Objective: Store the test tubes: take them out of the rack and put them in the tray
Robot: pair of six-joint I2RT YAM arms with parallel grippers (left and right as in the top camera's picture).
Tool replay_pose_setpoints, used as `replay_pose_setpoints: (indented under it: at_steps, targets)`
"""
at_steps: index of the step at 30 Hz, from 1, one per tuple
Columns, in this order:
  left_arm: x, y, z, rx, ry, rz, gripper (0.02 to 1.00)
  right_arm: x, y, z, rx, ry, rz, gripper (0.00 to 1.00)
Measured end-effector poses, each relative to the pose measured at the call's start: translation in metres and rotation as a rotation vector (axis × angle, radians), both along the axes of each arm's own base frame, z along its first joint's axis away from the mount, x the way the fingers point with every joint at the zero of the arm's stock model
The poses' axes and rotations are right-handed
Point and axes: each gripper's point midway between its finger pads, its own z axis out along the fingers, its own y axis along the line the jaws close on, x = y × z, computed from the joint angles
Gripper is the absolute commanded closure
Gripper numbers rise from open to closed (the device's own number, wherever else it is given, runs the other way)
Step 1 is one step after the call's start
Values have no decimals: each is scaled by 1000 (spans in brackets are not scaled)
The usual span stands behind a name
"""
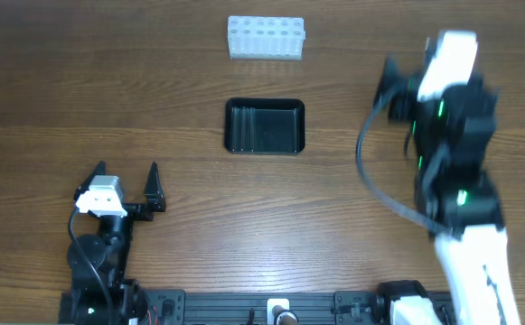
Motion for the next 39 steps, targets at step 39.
replay_pose_setpoints:
  at_steps: [39]
  targets:
    - [0,0,0,0,0,0,20,-115,-10,-107,-29,-382,-12,9]
